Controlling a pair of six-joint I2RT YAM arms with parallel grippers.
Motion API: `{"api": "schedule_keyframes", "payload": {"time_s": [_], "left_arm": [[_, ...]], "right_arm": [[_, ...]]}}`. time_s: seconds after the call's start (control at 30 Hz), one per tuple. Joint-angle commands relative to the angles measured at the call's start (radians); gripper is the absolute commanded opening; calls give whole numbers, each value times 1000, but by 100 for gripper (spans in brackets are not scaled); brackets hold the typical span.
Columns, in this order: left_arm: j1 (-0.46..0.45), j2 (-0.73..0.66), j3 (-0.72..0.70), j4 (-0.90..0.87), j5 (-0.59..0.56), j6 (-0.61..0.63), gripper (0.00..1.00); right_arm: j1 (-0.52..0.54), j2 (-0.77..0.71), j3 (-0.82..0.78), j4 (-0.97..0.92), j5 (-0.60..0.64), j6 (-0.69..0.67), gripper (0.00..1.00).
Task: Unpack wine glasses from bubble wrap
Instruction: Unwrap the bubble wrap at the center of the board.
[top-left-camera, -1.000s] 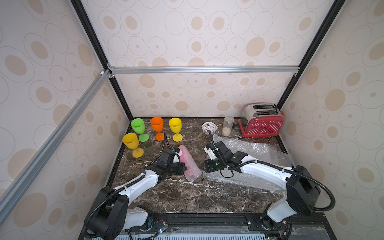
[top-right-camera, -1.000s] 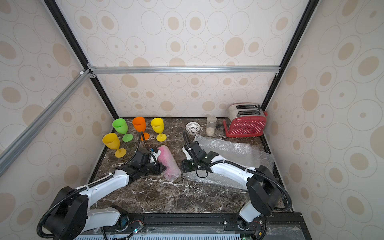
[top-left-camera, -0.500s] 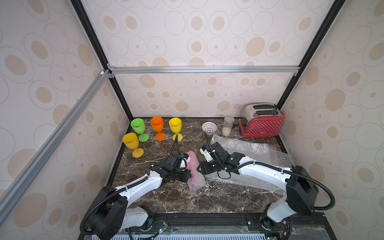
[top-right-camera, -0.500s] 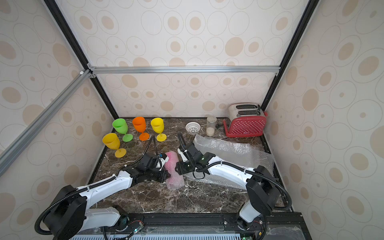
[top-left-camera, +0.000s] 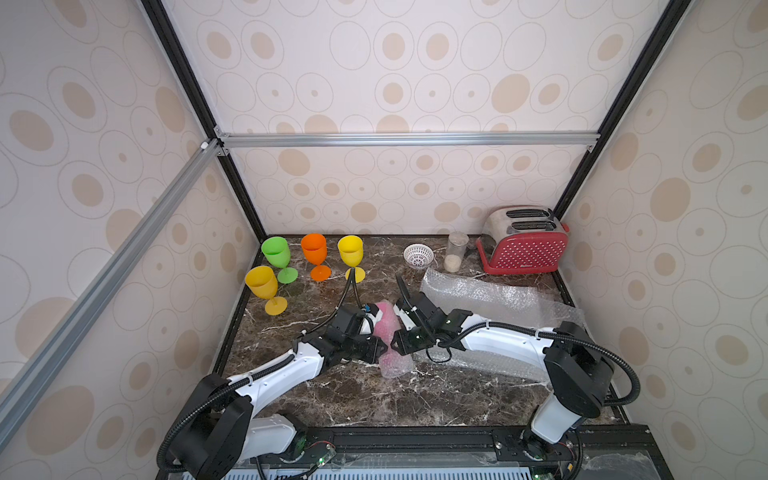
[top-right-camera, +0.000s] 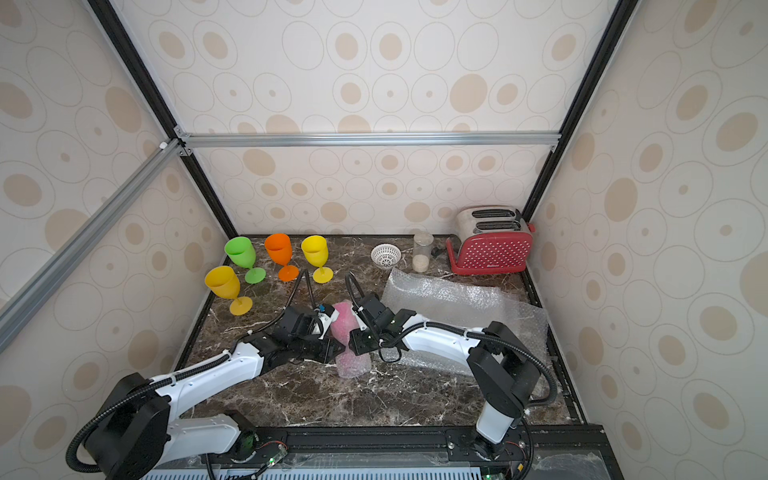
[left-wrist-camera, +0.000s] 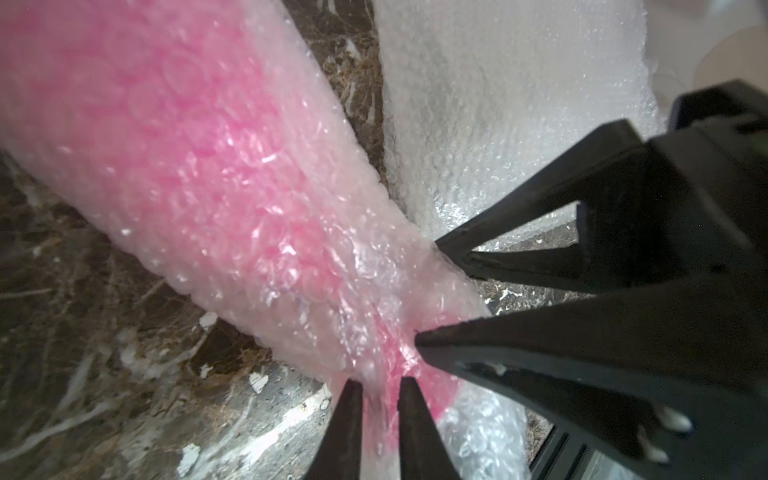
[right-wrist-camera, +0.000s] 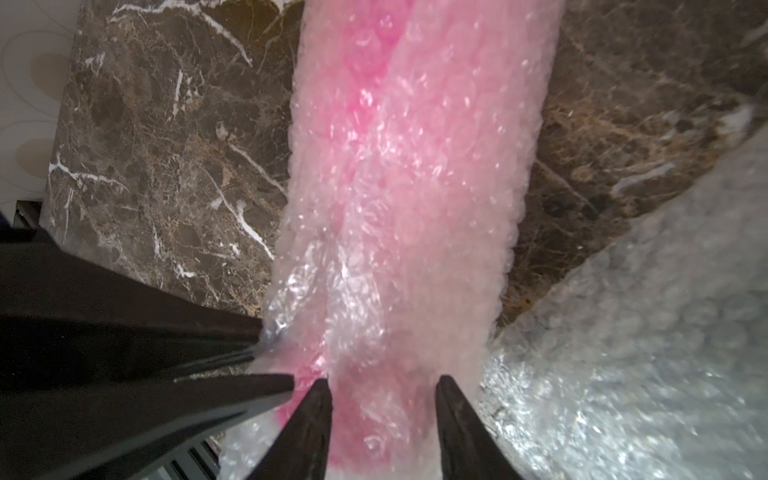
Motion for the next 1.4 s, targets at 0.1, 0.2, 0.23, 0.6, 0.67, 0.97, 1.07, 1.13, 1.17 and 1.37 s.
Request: {"api": "schedule_keyframes", "payload": {"time_s": [0.1, 0.2, 0.23, 0.6, 0.67, 0.97, 1.07, 1.13, 1.17, 1.37], "left_arm": [[4, -52, 22, -14, -34, -7, 36], [9, -70, 38, -41, -74, -13, 41], [14, -77, 38, -42, -82, -19, 43], [81, -85, -69, 217, 13, -214, 72], [81, -66, -82, 255, 32, -231, 73], [81, 34, -108, 356, 50, -263, 67], [81, 84, -78, 347, 49, -252, 61], [80, 104, -69, 361, 51, -256, 58], [80, 113, -68, 372, 52, -259, 57], [81, 162, -48, 382, 50, -258, 46]], "right_arm": [[-22, -12, -38, 3, 32, 8, 38], [-29, -29, -65, 19, 45, 14, 37], [-33, -33, -72, 25, 43, 15, 37], [-43, -52, -98, 39, 35, 14, 37], [-44, -53, -99, 42, 32, 14, 37], [-42, -58, -106, 62, 18, 10, 37], [-43, -63, -106, 63, 12, 10, 37], [-43, -67, -108, 66, 8, 10, 37], [-42, -69, -109, 68, 5, 10, 37], [-42, -69, -112, 73, -8, 12, 38]]}}
